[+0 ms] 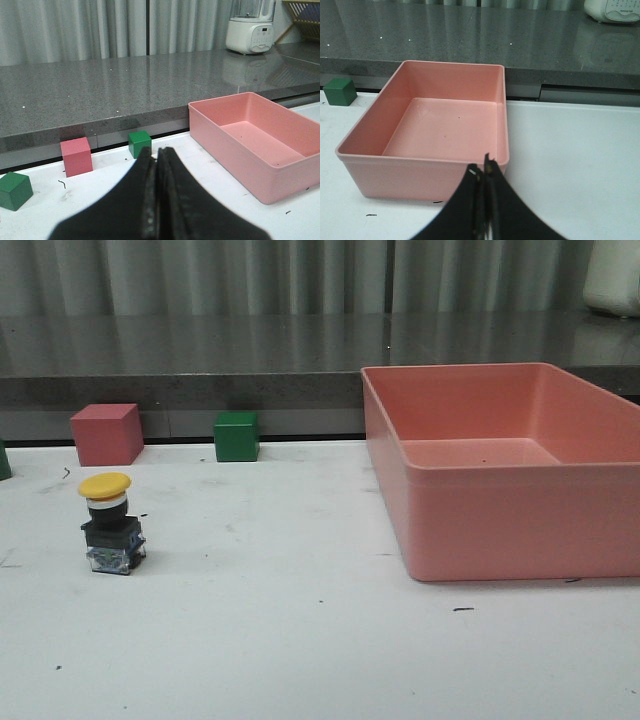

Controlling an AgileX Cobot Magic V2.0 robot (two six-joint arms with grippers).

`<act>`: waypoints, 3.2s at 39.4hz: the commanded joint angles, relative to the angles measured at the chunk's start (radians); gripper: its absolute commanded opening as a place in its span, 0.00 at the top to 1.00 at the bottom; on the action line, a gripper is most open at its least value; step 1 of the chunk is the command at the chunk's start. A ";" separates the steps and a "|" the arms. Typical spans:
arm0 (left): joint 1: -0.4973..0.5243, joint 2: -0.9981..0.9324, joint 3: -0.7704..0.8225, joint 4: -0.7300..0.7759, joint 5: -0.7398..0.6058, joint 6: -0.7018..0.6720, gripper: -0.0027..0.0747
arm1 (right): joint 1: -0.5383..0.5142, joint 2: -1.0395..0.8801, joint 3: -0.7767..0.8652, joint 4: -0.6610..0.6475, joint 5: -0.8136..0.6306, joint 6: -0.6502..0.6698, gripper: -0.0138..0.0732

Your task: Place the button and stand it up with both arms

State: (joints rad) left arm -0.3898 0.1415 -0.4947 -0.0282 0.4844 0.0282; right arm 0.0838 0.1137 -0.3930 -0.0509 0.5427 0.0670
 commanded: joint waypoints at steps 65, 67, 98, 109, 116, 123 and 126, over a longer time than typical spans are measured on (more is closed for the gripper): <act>0.380 -0.169 0.518 -0.018 -0.379 -0.157 0.99 | -0.003 0.010 -0.026 -0.017 -0.078 -0.008 0.92; 0.380 -0.169 0.518 -0.018 -0.379 -0.157 0.99 | -0.003 0.010 -0.026 -0.017 -0.078 -0.008 0.92; 0.380 -0.169 0.518 -0.018 -0.379 -0.157 0.99 | -0.003 0.010 -0.026 -0.017 -0.079 -0.008 0.92; 0.380 -0.169 0.518 -0.018 -0.379 -0.157 0.99 | -0.003 0.010 0.057 -0.017 -0.173 -0.008 0.92; 0.380 -0.169 0.518 -0.018 -0.379 -0.157 0.99 | -0.003 0.010 0.242 -0.017 -0.388 -0.008 0.92; 0.380 -0.169 0.518 -0.018 -0.379 -0.157 0.99 | -0.003 0.010 0.395 -0.017 -0.509 -0.008 0.92; 0.380 -0.169 0.518 -0.018 -0.379 -0.157 0.99 | -0.003 0.009 0.419 -0.017 -0.508 -0.008 0.92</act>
State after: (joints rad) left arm -0.0110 -0.0035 0.0079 -0.0462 0.1853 -0.1202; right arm 0.0838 0.1137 0.0184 -0.0518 0.1481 0.0670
